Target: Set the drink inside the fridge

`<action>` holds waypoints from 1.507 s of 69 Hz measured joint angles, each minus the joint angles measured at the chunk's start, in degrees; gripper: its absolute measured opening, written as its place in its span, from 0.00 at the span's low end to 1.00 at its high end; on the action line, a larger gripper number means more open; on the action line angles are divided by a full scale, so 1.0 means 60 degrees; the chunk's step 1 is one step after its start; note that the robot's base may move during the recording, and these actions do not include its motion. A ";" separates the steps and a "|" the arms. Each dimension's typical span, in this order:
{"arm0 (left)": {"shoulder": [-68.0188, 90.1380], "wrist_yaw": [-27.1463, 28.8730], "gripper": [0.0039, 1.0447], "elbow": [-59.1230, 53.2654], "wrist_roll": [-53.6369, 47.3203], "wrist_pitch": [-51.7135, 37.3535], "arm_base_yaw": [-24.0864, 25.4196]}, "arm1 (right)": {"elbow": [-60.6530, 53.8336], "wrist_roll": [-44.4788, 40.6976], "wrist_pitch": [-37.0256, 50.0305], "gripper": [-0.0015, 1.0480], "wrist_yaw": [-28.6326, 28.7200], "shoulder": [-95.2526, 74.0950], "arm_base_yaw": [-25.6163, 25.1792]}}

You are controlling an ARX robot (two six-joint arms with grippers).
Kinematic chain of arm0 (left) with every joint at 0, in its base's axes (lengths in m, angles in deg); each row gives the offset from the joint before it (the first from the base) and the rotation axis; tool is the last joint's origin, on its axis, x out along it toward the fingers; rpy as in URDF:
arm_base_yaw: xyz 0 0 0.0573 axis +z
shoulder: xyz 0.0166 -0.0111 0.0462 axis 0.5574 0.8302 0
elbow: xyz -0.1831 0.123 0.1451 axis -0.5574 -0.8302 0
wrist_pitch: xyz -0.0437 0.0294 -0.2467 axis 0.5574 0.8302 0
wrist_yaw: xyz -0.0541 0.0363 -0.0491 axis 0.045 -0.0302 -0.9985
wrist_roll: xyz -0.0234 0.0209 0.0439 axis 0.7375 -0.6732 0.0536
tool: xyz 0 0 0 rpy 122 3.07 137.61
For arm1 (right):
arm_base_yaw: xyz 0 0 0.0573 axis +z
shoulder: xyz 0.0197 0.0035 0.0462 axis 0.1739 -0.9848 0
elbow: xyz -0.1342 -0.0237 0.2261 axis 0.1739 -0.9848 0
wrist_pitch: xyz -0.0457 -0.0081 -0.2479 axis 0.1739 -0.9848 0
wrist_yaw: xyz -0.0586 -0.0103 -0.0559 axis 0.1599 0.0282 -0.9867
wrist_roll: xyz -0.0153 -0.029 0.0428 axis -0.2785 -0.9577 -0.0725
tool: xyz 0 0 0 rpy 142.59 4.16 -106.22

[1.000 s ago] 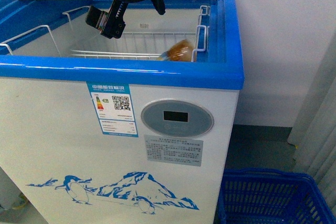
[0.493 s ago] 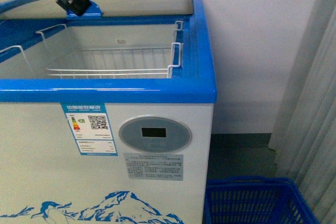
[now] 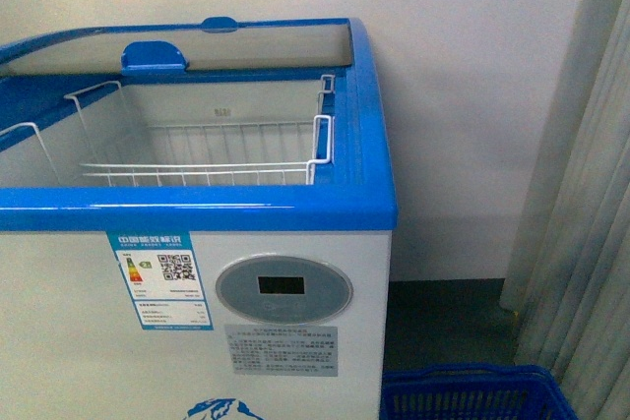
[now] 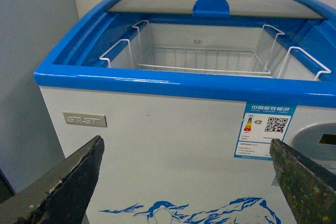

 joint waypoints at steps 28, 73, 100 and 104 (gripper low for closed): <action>0.0000 0.0000 0.92 0.0000 -0.0004 0.0000 0.0000 | -0.4080 0.2153 0.0240 0.93 -0.1089 0.3202 -0.1075; 0.0000 0.0000 0.92 0.0000 -0.0004 0.0000 0.0000 | -0.9009 0.4000 -0.0262 0.93 0.0656 0.8411 -0.2940; 0.0000 -0.0004 0.92 0.0000 -0.0004 0.0000 0.0000 | -1.1307 0.4335 -0.0302 0.93 0.1009 1.1391 -0.4160; 0.0000 0.0000 0.92 0.0000 -0.0004 0.0000 0.0000 | -1.1562 0.4339 -0.0350 0.93 0.0878 1.1832 -0.4156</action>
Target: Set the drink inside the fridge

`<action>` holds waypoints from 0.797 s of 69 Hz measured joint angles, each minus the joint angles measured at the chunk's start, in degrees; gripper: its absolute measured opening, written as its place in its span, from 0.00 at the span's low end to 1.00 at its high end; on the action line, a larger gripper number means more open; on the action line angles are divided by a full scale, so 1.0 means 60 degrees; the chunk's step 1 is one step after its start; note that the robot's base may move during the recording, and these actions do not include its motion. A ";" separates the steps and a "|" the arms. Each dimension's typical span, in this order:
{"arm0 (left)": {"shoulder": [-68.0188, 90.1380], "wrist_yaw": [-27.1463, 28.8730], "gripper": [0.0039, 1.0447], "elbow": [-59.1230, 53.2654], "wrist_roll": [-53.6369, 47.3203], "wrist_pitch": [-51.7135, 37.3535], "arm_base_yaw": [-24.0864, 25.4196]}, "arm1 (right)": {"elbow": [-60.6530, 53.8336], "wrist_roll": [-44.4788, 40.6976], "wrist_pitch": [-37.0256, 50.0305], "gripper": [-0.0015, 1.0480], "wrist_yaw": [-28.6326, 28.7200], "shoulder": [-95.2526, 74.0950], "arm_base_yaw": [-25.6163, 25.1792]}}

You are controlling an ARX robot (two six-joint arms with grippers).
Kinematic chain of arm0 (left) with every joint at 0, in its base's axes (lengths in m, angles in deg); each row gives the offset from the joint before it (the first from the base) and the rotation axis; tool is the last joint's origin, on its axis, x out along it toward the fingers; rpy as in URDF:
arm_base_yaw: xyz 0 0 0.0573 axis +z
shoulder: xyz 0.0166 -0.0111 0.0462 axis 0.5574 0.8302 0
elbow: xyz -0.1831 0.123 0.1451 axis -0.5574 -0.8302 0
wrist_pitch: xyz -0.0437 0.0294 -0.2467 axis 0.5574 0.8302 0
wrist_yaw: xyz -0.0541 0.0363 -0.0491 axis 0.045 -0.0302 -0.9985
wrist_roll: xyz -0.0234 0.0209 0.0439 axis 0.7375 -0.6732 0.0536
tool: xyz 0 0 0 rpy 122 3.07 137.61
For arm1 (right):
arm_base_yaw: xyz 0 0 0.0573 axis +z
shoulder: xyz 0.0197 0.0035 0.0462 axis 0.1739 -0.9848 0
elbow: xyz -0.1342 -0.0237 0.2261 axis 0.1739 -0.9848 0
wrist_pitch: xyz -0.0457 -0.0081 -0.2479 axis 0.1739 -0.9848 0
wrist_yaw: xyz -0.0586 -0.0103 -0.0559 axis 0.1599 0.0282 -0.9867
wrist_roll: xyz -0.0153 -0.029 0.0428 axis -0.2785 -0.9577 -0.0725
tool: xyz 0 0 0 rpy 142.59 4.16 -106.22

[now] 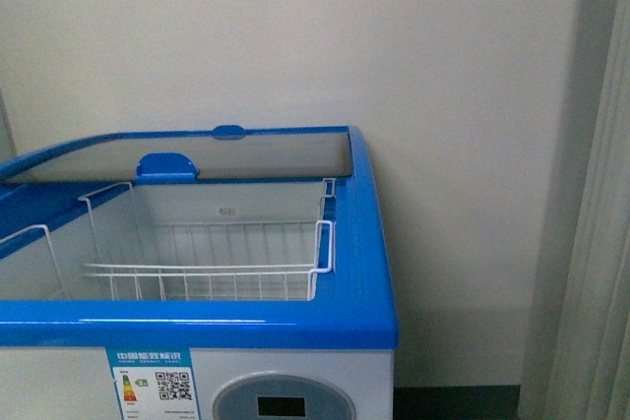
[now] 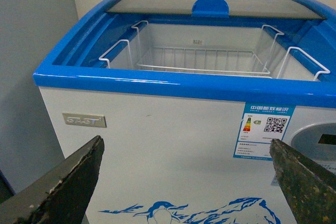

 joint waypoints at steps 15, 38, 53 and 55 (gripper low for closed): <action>0.0000 -0.0007 0.92 0.0000 0.0000 0.0000 0.0000 | -0.0688 0.0036 -0.0670 0.93 -0.0091 0.2011 0.0124; 0.0000 -0.0004 0.92 0.0000 0.0000 0.0000 0.0000 | -0.2765 0.0164 -0.0579 0.93 0.0215 0.4710 -0.0229; 0.0000 -0.0004 0.92 0.0000 0.0000 0.0000 0.0000 | -0.3821 -0.0033 -0.0994 0.63 0.0095 0.5428 -0.0120; 0.0000 -0.0007 0.92 0.0000 0.0000 0.0000 0.0000 | -0.3898 -0.0040 -0.0994 0.58 0.0095 0.5461 -0.0120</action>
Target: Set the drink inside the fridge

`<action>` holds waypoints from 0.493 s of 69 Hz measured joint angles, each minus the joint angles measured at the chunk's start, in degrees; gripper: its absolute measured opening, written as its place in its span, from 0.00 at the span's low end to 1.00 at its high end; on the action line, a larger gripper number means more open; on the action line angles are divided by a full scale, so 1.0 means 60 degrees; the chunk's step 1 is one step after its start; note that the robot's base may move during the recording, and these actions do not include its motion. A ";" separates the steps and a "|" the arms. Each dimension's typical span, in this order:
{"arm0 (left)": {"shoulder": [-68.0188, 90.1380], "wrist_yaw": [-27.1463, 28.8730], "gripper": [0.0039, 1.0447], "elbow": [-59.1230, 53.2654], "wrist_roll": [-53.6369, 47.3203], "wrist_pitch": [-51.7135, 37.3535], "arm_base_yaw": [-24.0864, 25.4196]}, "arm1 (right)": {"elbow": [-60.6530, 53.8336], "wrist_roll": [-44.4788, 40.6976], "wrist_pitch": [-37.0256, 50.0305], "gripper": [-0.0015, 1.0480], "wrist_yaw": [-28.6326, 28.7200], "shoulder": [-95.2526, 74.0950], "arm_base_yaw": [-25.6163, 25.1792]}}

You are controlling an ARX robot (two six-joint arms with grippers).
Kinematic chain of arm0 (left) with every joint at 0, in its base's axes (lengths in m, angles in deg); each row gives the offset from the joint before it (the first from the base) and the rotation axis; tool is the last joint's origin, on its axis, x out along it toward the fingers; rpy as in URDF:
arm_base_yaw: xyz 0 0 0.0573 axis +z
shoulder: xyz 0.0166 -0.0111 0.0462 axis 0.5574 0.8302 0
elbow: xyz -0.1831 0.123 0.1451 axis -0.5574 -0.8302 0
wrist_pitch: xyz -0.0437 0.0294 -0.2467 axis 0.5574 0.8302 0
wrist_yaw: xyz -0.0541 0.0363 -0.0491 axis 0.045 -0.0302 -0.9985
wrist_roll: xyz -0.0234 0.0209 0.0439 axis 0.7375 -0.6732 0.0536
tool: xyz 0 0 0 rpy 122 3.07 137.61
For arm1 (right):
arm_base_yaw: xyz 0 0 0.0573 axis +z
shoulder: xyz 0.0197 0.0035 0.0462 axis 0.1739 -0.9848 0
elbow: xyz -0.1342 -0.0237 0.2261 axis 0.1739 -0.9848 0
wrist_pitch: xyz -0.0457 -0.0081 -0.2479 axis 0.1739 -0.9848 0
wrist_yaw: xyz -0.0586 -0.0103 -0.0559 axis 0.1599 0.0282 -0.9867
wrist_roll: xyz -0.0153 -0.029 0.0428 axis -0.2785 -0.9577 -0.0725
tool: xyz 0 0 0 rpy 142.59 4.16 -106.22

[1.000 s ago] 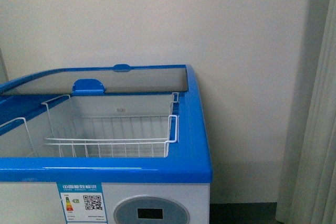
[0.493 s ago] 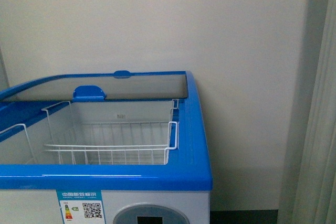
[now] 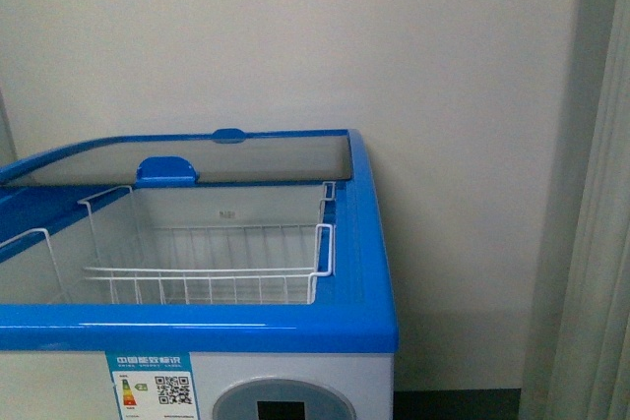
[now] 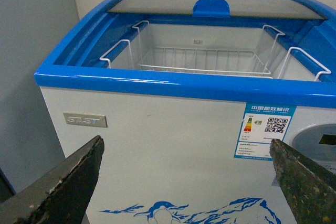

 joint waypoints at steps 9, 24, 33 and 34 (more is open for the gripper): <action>0.0000 0.0004 0.92 0.0000 0.0000 0.0000 0.0000 | -0.0288 -0.0007 0.0040 0.38 0.0004 0.0375 0.0000; 0.0000 0.0004 0.92 0.0000 0.0000 0.0000 0.0000 | -0.0364 -0.0040 0.0055 0.03 0.0004 0.0532 0.0000; 0.0000 0.0004 0.92 0.0000 0.0000 0.0000 0.0000 | -0.0364 -0.0044 0.0055 0.03 0.0004 0.0535 0.0000; 0.0000 0.0004 0.92 0.0000 0.0000 0.0000 0.0000 | -0.0364 -0.0044 0.0055 0.03 0.0004 0.0535 0.0000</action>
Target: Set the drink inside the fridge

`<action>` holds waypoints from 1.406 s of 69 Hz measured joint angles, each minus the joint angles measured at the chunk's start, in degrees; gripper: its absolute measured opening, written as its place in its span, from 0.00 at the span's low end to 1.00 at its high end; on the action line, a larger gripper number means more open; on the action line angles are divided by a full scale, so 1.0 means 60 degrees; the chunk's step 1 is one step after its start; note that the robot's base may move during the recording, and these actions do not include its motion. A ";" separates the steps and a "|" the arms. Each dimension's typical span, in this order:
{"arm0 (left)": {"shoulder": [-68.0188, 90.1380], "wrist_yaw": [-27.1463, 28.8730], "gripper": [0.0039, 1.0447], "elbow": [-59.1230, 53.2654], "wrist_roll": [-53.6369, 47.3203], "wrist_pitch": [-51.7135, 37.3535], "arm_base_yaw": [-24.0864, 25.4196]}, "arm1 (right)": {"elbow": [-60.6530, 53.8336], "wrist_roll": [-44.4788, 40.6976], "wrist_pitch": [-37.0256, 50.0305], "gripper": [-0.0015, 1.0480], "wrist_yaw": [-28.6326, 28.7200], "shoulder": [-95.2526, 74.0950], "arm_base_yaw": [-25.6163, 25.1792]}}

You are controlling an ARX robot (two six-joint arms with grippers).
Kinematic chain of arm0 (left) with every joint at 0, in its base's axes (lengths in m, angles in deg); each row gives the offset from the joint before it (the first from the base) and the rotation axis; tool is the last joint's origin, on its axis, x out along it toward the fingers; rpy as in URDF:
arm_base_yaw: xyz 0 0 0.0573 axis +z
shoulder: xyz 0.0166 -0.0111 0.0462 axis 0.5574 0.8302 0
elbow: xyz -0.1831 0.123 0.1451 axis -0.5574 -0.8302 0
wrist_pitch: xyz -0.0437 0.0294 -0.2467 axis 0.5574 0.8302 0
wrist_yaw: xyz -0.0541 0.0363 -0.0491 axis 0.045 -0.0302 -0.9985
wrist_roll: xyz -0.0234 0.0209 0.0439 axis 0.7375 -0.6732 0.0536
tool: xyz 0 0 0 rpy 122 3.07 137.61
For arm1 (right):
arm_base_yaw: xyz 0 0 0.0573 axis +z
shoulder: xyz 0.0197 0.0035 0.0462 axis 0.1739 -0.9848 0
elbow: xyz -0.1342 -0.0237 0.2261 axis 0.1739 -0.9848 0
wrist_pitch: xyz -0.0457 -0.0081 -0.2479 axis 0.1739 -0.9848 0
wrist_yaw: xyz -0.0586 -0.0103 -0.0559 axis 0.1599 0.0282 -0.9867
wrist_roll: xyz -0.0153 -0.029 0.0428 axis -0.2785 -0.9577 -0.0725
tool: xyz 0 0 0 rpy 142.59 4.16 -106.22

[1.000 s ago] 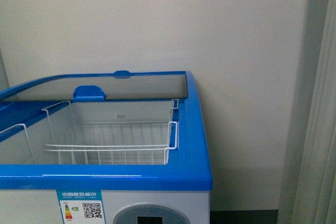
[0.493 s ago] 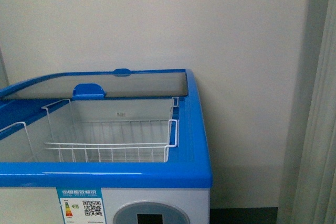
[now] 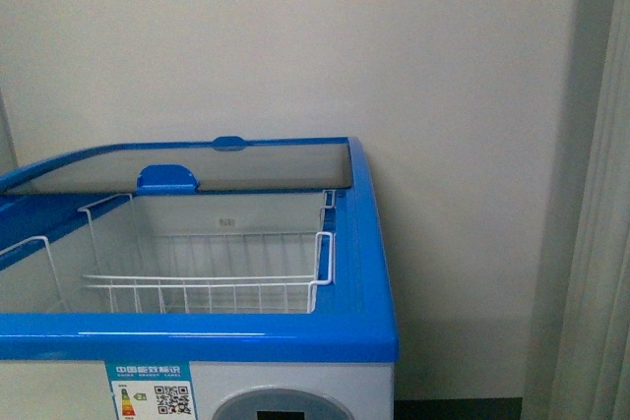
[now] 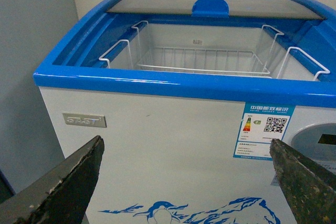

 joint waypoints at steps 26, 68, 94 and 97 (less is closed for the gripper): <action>0.0000 0.0000 0.92 0.0000 0.0000 0.0000 0.0000 | 0.0000 -0.0011 0.0000 0.46 0.0000 0.0000 0.0000; 0.0000 0.0000 0.92 0.0000 0.0000 0.0000 0.0000 | 0.0000 -0.0007 0.0000 0.93 0.0000 0.0004 0.0000; 0.0182 0.3931 0.92 0.0000 0.0663 -0.0146 -0.1129 | 0.0000 -0.0007 0.0000 0.93 0.0004 0.0007 0.0000; 0.0189 0.3931 0.92 0.0000 0.0725 -0.0146 -0.1133 | 0.0000 -0.0007 0.0000 0.93 0.0000 0.0007 0.0000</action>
